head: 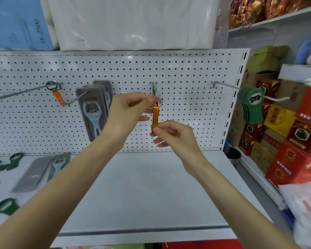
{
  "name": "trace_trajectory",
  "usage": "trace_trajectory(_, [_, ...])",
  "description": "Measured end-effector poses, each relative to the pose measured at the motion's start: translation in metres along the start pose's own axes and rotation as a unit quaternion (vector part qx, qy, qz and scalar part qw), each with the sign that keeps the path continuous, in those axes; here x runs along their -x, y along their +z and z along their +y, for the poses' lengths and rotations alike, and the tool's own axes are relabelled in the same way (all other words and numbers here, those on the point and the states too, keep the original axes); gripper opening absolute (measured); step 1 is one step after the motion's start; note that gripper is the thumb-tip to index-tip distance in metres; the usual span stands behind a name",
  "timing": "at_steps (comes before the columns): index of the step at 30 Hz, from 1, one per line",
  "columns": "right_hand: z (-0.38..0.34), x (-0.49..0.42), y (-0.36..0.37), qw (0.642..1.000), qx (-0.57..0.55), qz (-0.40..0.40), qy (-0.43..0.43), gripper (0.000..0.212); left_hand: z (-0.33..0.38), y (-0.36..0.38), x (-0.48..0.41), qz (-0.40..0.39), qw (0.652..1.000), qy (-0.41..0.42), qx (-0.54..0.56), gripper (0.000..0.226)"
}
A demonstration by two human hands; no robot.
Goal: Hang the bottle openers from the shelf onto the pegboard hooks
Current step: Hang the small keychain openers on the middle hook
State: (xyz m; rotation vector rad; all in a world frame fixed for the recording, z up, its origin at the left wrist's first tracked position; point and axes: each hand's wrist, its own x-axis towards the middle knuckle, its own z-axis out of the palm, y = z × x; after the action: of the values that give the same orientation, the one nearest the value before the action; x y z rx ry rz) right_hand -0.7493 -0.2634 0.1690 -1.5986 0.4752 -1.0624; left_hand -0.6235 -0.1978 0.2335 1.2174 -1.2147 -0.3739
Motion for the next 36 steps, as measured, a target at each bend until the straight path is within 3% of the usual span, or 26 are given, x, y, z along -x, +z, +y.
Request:
trace_trajectory(13, [-0.003, 0.002, -0.003, 1.0, -0.011, 0.026, -0.002, 0.007, 0.0, 0.007, -0.007, 0.028, 0.998, 0.046, -0.015, 0.02])
trace_trajectory(36, [0.011, -0.015, -0.008, 0.998, 0.004, 0.054, 0.038, 0.009, -0.027, 0.009, -0.034, 0.004, 0.997, -0.047, 0.069, 0.011])
